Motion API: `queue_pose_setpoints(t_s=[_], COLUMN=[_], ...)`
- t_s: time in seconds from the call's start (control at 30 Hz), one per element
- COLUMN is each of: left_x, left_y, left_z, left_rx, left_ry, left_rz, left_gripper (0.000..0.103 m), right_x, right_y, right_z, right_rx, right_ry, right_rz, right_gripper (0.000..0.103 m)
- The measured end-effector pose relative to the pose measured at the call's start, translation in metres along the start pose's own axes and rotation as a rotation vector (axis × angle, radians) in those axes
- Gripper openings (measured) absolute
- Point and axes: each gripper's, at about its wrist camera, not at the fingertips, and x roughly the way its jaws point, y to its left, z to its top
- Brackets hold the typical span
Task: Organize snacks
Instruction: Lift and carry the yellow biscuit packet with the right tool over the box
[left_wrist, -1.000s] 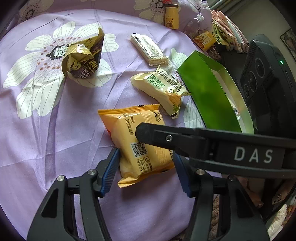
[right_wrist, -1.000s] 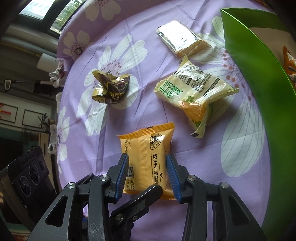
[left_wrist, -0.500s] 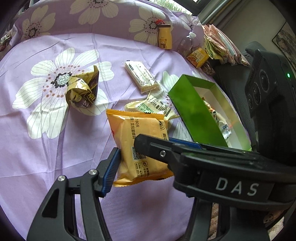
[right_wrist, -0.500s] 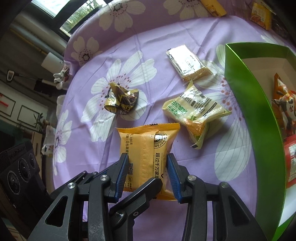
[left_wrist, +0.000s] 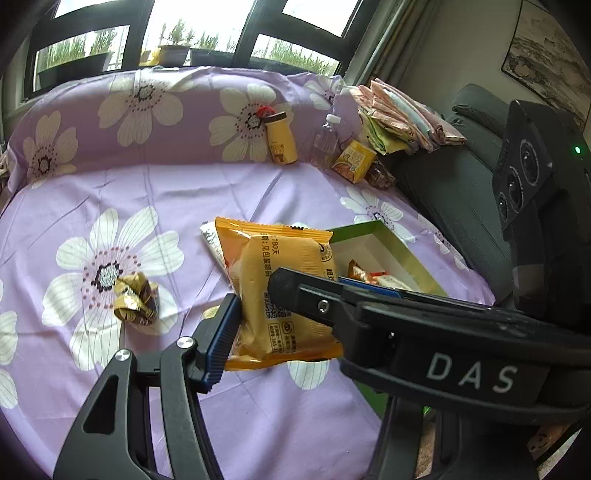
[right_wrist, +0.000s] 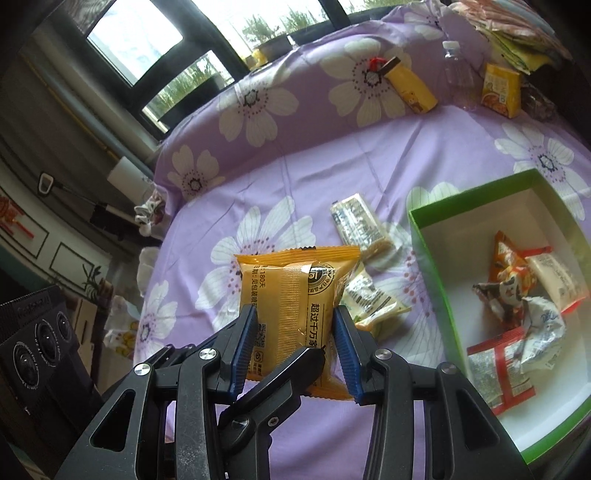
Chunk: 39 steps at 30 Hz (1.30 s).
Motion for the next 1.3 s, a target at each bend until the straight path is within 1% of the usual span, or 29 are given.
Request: queue_pose_setpoints(t_s=[0.17,0.23,0.37,0.43,0.6,0.7,0.87,1.03,1.3], left_x=[-0.002,0.003,0.022,0.036,0.071,0.091,0.125,0.151,0.176], left_y=[-0.030,-0.042,-0.066,-0.075,-0.095,-0.102,-0.105,-0.107,-0.114], left_z=[0.032,0.042,0.051,0.051,0.052,0.050,0.044,0.039,0.034], left_rx=[0.050,0.067,0.113,0.122,0.148,0.151,0.130,0.116,0.108], left_ry=[-0.070,-0.084,-0.082,-0.062,-0.011,0.021,0.098,0.155,0.198], left_rz=[-0.037,-0.052,-0.082,-0.095,-0.119,-0.120,-0.109,-0.117,-0.130], left_gripper=[0.057,0.057,0.056,0.056,0.055,0.055,0.052,0.050,0.047], right_x=[-0.041,-0.054,-0.072,-0.074,-0.070,-0.067,-0.047,-0.029,-0.019], right_y=[-0.005,-0.012,-0.034,-0.050,-0.091,-0.113,-0.148,-0.174,-0.200], right_z=[0.027,0.035,0.047,0.050,0.053,0.054,0.054,0.053,0.049], right_rx=[-0.025,-0.030,-0.023,-0.001,0.072,0.115,0.197,0.270,0.340], right_ry=[-0.110,-0.150,-0.210,-0.223,-0.217,-0.210,-0.150,-0.099,-0.061], right_rz=[-0.022,-0.025,-0.047,-0.054,-0.088,-0.089,-0.092,-0.099,-0.139], right_gripper=[0.045,0.045,0.045,0.045,0.045,0.045,0.045,0.045,0.045])
